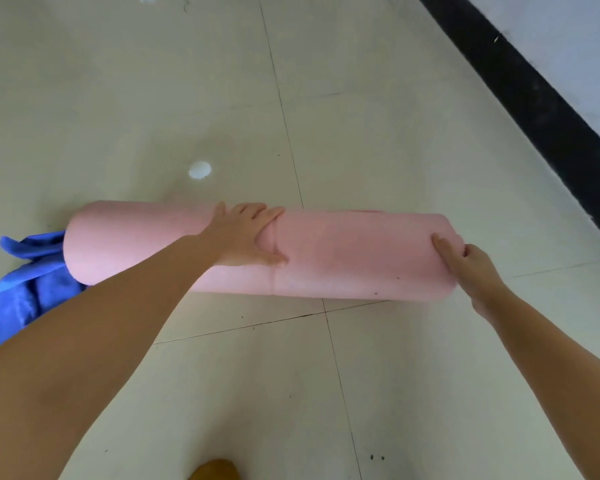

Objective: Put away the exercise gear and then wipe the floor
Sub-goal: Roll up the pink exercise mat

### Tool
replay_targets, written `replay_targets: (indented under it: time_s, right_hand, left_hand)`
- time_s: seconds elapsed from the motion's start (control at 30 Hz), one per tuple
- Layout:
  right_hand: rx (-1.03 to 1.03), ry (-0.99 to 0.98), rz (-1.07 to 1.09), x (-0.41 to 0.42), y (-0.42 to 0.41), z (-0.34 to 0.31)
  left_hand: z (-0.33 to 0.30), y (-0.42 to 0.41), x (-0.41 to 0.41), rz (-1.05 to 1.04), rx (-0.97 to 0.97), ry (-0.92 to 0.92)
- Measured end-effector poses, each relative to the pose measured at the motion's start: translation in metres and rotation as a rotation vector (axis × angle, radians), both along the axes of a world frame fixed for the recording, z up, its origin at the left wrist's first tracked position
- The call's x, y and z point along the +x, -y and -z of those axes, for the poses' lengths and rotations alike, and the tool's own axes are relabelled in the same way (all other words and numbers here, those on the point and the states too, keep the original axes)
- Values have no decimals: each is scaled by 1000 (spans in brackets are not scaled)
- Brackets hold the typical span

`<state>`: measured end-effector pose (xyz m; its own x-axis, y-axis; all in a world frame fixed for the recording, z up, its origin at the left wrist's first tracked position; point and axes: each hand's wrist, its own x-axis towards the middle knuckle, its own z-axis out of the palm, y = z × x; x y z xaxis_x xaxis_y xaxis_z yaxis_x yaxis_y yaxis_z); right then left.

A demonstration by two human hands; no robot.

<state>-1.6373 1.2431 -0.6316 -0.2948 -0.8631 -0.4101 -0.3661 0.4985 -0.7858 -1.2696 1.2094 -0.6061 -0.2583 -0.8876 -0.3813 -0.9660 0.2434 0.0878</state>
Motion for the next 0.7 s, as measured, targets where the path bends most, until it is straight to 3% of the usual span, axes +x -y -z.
replay_targets:
  time_s: [0.17, 0.37, 0.57, 0.7]
  right_hand:
    - [-16, -55, 13, 6, -21, -47]
    - [-74, -137, -23, 7, -43, -164]
    - [-224, -244, -257, 52, -29, -314]
    - [-467, -399, -563, 105, -22, -409]
  left_hand:
    - [-19, -19, -2, -81, 56, -61]
    - [-86, -82, -43, -332, 139, -265]
    - [-202, -123, -83, -763, 230, -734]
    - [-302, -111, -86, -1111, 287, -1022]
